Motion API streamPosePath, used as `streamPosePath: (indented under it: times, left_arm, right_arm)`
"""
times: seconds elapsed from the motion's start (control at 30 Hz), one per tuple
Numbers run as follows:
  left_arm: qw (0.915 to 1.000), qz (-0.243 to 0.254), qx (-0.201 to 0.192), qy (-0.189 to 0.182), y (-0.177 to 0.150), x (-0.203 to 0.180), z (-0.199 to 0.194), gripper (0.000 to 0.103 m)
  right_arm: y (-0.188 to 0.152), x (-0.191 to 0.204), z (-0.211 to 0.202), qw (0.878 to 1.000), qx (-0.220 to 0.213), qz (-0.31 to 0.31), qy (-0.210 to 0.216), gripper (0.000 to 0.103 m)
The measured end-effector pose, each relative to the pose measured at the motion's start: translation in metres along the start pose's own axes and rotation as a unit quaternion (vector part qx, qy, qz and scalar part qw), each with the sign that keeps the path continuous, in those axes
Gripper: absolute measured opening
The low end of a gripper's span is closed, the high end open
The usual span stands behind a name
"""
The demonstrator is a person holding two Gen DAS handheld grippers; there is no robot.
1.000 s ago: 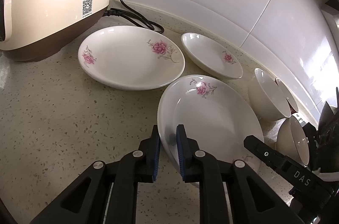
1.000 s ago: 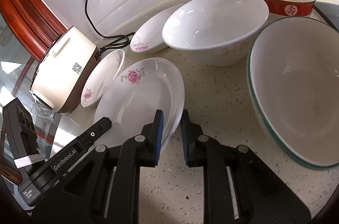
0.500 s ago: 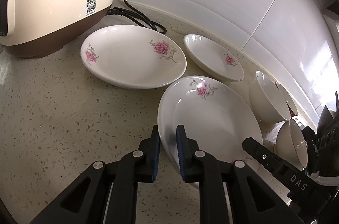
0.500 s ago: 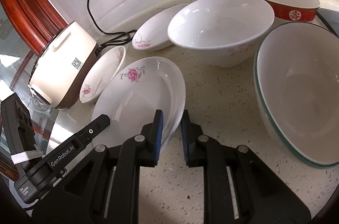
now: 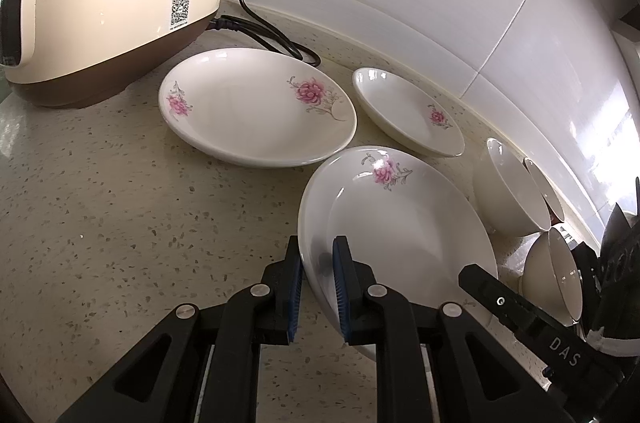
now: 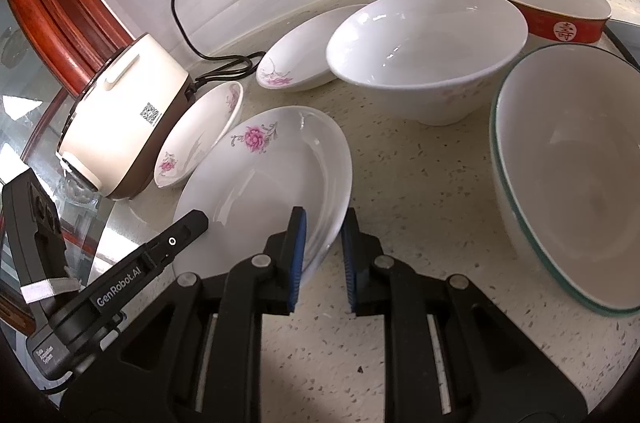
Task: Organize plates and bowls
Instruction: 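Lift the plate with both tools and carry it toward the rice cooker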
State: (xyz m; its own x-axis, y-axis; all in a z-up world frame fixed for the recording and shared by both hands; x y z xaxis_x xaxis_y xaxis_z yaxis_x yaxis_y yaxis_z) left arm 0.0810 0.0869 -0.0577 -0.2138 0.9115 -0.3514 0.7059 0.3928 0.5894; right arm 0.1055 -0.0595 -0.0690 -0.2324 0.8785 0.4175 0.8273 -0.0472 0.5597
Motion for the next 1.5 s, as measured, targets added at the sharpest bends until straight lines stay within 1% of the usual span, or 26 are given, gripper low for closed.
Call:
streamPosePath:
  times: [0.23,0.37,0.43,0.57,0.67,0.77,0.97,1.17,1.27,1.5]
  left_arm:
    - [0.9997,-0.007,-0.024,0.006,0.003,0.003,-0.009,0.016]
    - [0.9991,-0.018,-0.04,-0.002,0.005,0.007,-0.016,0.016]
    - [0.9981,-0.025,-0.055,-0.007,0.007,0.009,-0.023,0.016]
    - [0.9958,-0.04,-0.082,-0.009,0.007,0.019,-0.039,0.016]
    - [0.9948,-0.039,-0.094,-0.009,0.001,0.028,-0.055,0.016]
    - [0.994,-0.042,-0.1,-0.01,-0.003,0.039,-0.067,0.018]
    - [0.9918,-0.054,-0.116,0.001,-0.006,0.072,-0.089,0.018]
    - [0.9872,-0.068,-0.144,0.01,-0.004,0.106,-0.113,0.018]
    - [0.9843,-0.077,-0.158,0.015,-0.007,0.128,-0.129,0.018]
    - [0.9789,-0.098,-0.177,0.032,-0.007,0.174,-0.155,0.019]
  right_arm:
    - [0.001,0.009,-0.009,0.999,-0.02,-0.024,0.014,0.021]
    - [0.001,0.021,-0.017,0.998,-0.035,-0.054,0.029,0.022]
    - [0.0,0.029,-0.022,0.996,-0.044,-0.074,0.038,0.022]
    - [-0.002,0.051,-0.034,0.989,-0.068,-0.109,0.078,0.022]
    - [-0.006,0.067,-0.038,0.984,-0.075,-0.129,0.095,0.022]
    - [-0.015,0.084,-0.035,0.982,-0.068,-0.143,0.099,0.022]
    - [-0.035,0.118,-0.025,0.979,-0.05,-0.168,0.106,0.022]
    - [-0.054,0.156,-0.014,0.973,-0.031,-0.199,0.116,0.022]
    - [-0.061,0.176,-0.001,0.97,-0.017,-0.211,0.118,0.022]
    - [-0.078,0.215,0.015,0.963,0.003,-0.237,0.127,0.022]
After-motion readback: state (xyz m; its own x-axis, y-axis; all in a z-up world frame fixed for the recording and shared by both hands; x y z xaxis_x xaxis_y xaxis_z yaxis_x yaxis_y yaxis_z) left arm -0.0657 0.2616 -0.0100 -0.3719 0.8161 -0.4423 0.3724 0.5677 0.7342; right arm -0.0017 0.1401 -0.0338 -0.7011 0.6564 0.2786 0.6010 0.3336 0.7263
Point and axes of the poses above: each gripper's, at about its wrist camera, not at the fingertips, and z roughly the way its jaws point, x to its left, y to its top, the point moved 10 cm from there along z, roughly the way its jaws point, and after that the axes turned 2 degrees about -z, right-handed, at the moved point
